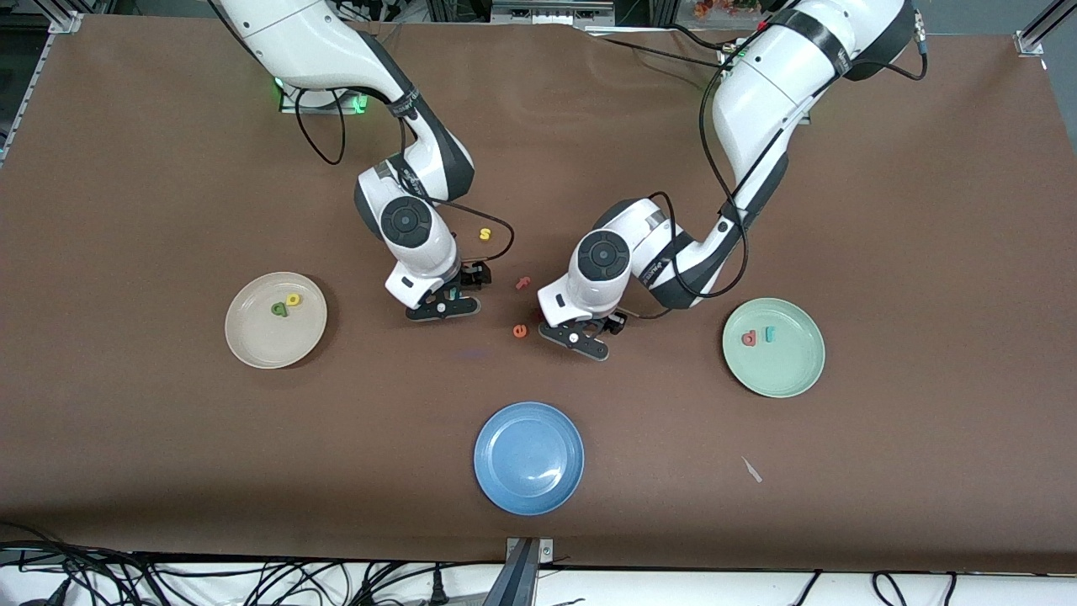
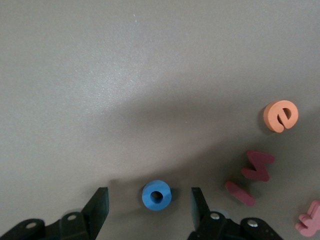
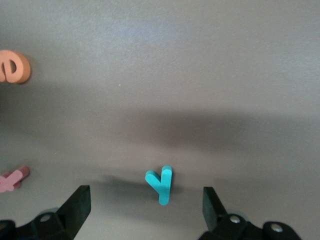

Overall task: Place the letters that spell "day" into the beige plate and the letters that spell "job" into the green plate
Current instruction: 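Move the left gripper to the blue o while the right reaches the cyan y, then close the left gripper on the blue o while the right grasps the y, then carry the blue o to the green plate while the right carries the y, then open the left gripper over the green plate while the right carries the y, then open the right gripper over the beige plate while the left gripper withdraws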

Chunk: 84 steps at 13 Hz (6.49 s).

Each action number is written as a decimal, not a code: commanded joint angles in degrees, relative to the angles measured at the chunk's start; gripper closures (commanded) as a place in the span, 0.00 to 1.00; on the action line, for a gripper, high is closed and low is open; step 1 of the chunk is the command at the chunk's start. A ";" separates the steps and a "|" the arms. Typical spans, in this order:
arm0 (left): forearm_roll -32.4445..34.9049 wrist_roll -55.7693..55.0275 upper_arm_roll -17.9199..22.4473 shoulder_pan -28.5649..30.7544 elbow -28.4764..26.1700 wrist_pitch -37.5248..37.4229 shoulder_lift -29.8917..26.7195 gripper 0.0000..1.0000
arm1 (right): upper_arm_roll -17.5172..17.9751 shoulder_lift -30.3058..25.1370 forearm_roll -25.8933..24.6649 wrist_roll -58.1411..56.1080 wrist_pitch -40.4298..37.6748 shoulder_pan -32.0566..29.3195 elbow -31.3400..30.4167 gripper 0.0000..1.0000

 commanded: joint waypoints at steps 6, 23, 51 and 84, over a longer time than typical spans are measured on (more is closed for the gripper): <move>2.48 -3.39 0.79 -0.95 -0.11 0.05 0.80 0.38 | -0.22 0.01 -0.76 -7.76 3.03 -0.34 -2.25 0.24; 2.30 6.71 1.05 9.41 -0.02 -21.56 -9.47 0.99 | -0.22 0.54 -0.76 -10.05 3.21 -0.52 -2.08 0.68; 2.56 41.08 -4.47 29.02 -2.84 -24.19 -13.06 0.00 | -11.20 -4.56 0.21 -34.19 -14.98 -3.60 2.41 0.90; -17.83 21.75 17.23 18.39 -15.23 -30.10 -51.05 0.00 | -14.29 -2.80 5.31 -36.98 -29.29 -9.67 13.38 0.00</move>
